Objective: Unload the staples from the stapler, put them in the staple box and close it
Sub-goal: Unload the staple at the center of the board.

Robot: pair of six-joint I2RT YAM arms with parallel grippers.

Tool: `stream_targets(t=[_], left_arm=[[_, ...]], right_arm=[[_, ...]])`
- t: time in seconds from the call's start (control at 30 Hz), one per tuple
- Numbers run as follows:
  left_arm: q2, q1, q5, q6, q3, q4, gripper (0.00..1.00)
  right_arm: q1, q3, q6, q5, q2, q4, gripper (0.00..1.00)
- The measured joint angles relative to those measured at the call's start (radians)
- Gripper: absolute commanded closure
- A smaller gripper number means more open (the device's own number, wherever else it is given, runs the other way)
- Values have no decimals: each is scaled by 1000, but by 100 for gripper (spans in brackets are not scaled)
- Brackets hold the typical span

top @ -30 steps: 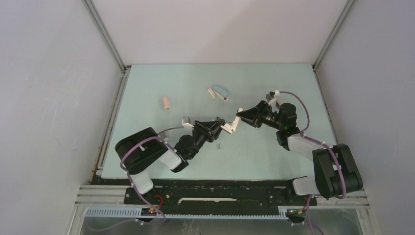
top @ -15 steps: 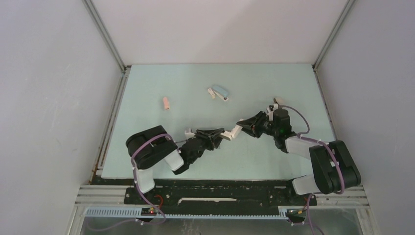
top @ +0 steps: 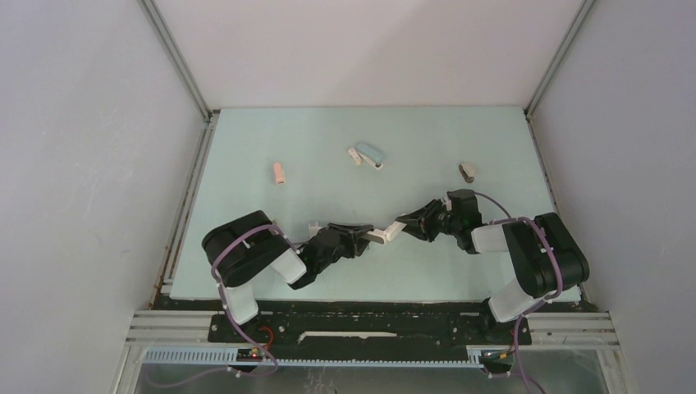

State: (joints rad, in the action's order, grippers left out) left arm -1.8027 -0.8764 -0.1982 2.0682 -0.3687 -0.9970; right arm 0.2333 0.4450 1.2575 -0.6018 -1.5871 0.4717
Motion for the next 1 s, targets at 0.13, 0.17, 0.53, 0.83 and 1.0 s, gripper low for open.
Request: stream_targets(t=[0.13,0.17,0.53,0.83,1.0], left_arm=[[0,4,0,3,-3,1,99],[1,5,0,3,-4,2,100],[-28,10,0,1,-8,-64,100],[-40,14,1,-21,-27,-166,100],[-41,15,1,-44,-32,-200,100]], right_arm=[[-3,0,1,-2,-3,15,100],[-5,0,0,-4,-7,22,97],[-24,0,-14,-37,-45,119,39],[-58,-5,-18,-45,-46,174,0],[-95,-6,-21,-87,-37,206,0]])
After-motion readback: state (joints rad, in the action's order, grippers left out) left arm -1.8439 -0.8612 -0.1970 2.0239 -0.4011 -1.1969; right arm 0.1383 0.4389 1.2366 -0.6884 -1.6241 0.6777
